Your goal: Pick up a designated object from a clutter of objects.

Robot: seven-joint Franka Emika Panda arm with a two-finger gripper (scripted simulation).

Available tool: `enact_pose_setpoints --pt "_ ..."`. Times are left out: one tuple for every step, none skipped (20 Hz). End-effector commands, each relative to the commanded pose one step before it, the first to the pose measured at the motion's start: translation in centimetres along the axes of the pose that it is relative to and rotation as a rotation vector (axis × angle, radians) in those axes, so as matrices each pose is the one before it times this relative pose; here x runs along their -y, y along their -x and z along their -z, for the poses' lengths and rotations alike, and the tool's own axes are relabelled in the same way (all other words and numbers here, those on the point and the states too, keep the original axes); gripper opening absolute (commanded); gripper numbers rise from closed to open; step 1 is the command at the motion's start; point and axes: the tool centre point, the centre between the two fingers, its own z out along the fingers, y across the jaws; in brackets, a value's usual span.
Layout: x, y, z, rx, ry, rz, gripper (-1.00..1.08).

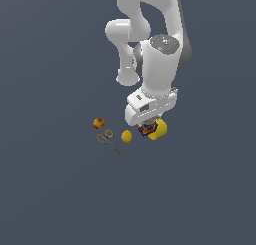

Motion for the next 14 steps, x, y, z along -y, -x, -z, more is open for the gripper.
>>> enact_pose_setpoints --pt "0.150 -0.423 2.489 0.00124 -0.00067 -0.00007 -1.00" --pt "0.061 -0.151 0.919 0.00157 -0.00063 -0.00008 -1.00" --pt "0.060 -0.153 0.918 0.00157 -0.00062 -0.00009 -1.00" --pt "0.057 -0.156 0.912 0.00164 -0.00063 -0.00011 -1.00" --pt "0.056 -0.158 0.911 0.00164 -0.00062 -0.00012 -1.00" --pt "0.055 -0.159 0.914 0.00158 -0.00059 -0.00012 -1.00" --pt "0.052 -0.163 0.909 0.00165 -0.00060 -0.00014 -1.00" --pt "0.052 -0.164 0.912 0.00159 -0.00056 -0.00014 -1.00" --pt "0.049 -0.169 0.908 0.00166 -0.00058 -0.00016 -1.00" --pt "0.047 -0.169 0.896 0.00159 -0.00055 -0.00017 -1.00" --pt "0.042 -0.164 0.851 0.00153 -0.00052 -0.00017 -1.00" --pt "0.038 -0.158 0.803 0.00146 -0.00049 -0.00017 -1.00" --pt "0.035 -0.152 0.756 0.00138 -0.00046 -0.00017 -1.00" --pt "0.031 -0.147 0.709 0.00130 -0.00043 -0.00017 -1.00"
